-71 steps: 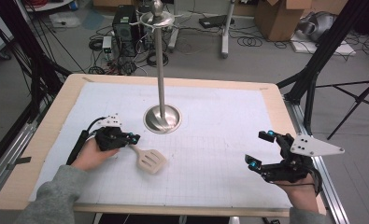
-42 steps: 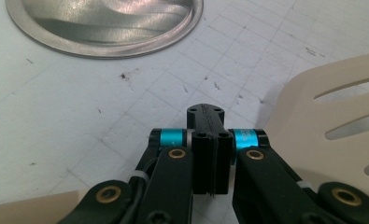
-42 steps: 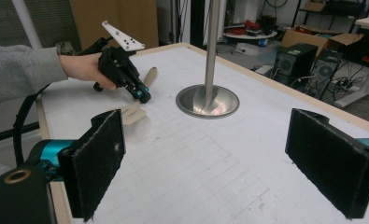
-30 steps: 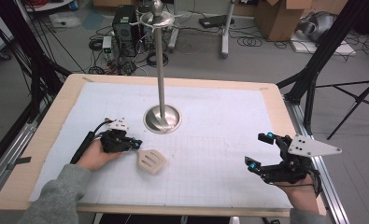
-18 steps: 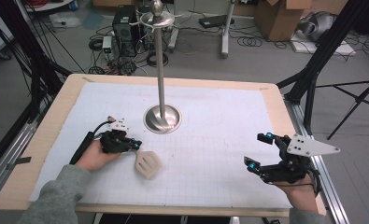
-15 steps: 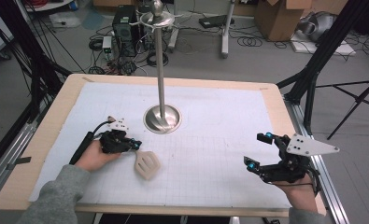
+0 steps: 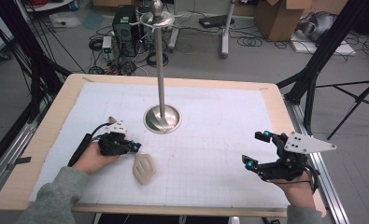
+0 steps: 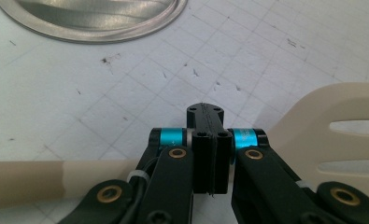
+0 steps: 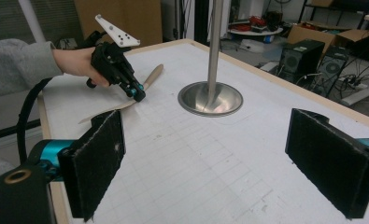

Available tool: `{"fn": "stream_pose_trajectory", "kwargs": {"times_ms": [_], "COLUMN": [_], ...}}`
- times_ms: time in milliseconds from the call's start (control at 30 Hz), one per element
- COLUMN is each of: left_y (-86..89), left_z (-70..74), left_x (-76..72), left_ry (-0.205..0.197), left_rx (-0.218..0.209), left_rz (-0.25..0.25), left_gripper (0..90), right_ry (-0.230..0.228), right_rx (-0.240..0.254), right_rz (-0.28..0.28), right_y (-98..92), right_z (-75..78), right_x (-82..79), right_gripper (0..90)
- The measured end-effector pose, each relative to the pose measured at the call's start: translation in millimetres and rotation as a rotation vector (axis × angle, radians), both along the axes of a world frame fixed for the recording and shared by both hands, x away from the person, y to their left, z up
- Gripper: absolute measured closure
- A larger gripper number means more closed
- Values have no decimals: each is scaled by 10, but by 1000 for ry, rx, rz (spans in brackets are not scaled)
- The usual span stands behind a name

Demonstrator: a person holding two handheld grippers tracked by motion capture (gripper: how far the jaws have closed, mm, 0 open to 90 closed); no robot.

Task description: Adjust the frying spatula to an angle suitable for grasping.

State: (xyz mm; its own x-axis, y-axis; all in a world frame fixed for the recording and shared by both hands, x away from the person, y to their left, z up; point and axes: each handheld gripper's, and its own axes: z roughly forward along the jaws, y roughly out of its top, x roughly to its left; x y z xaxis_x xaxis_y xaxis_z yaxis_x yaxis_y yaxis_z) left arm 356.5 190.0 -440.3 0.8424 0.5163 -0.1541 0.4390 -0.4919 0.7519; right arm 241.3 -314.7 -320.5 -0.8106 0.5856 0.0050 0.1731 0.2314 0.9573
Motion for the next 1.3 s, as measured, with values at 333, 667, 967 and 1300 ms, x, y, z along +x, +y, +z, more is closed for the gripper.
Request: {"fn": "stream_pose_trajectory", "kwargs": {"times_ms": [333,667,967,1300], "left_y": [48,143,238,359], "left_z": [-6,-17,-20,-14], "left_x": [-121,-264,-368,-458], "left_ry": [5,8,14,36], "left_rx": [-10,-25,-31,-32], "left_rz": [-12,-28,-37,-52], "left_gripper": [899,899,899,899], "right_ry": [7,-3,1,0], "right_rx": [3,13,21,22], "right_rz": [26,64,94,131], "right_y": [74,163,250,369], "right_z": [5,12,21,20], "right_x": [81,207,307,422], "right_gripper": [112,112,112,112]}}
